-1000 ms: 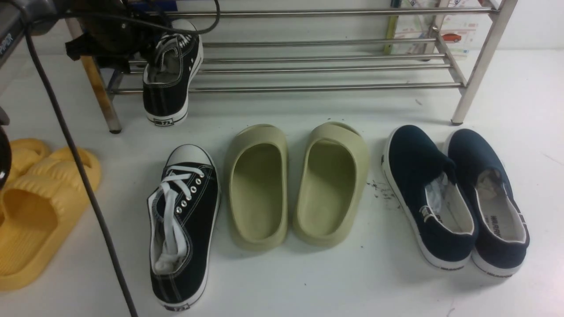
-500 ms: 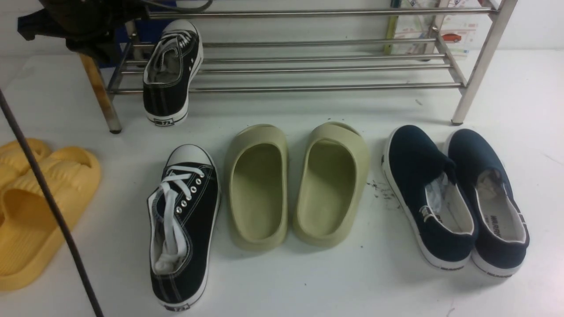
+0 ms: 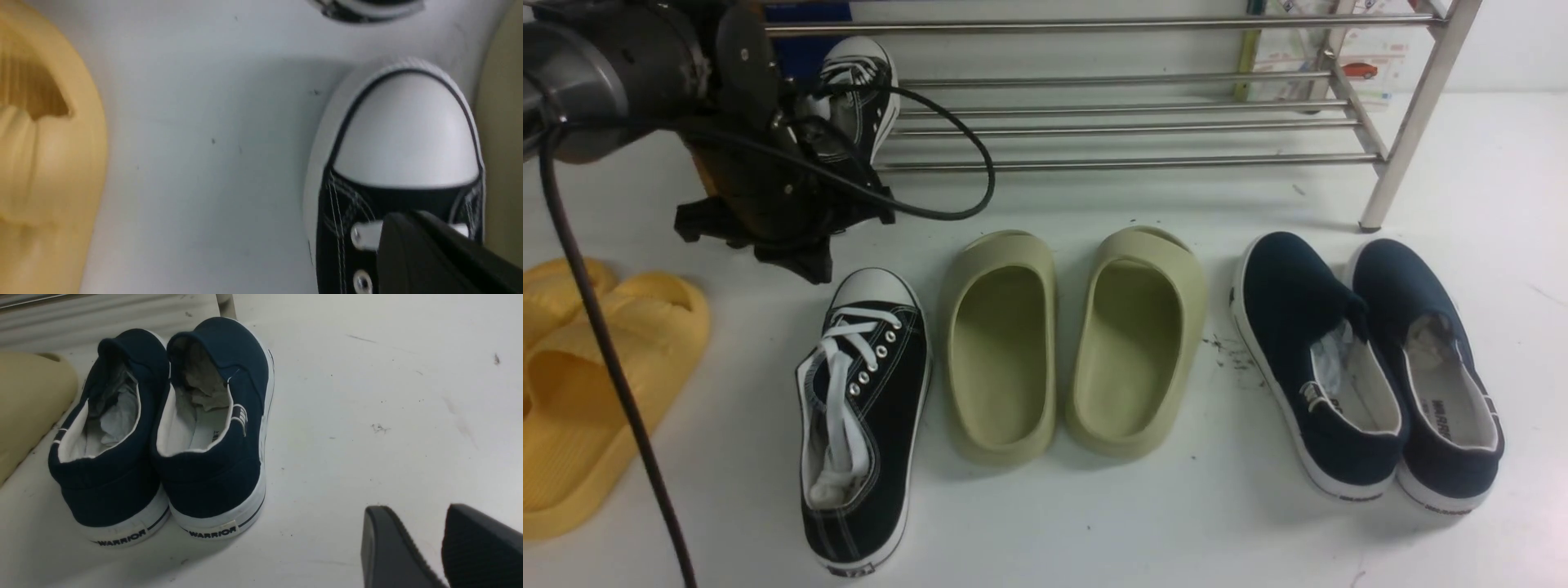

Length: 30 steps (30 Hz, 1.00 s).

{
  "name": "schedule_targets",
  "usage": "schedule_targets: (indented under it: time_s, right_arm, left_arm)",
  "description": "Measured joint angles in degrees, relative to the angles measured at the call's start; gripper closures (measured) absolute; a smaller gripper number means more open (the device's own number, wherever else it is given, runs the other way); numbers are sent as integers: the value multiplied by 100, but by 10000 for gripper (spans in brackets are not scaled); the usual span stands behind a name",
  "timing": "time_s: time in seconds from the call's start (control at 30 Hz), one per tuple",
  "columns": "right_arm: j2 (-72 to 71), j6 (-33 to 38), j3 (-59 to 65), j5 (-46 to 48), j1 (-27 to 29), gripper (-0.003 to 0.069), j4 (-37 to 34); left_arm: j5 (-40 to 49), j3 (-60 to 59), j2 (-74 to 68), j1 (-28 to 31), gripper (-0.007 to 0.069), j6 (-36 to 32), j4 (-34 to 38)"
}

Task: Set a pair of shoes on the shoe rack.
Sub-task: Use the left arm to put a shoe into the shoe rack

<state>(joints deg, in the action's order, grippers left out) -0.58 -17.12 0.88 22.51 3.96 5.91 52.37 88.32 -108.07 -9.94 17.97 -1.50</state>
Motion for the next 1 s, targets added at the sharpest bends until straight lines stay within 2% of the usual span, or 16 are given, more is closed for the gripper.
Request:
schedule_targets:
  time_s: [0.23,0.43,1.0]
  right_arm:
    - [0,0,0,0,0,419,0]
    - [0,0,0,0,0,419,0]
    - [0,0,0,0,0,419,0]
  left_arm:
    - [-132,872,-578,87,638,117,-116]
    - [246,1484,-884,189,638,128,-61]
    - [-93,1682,-905,270,638,-11,-51]
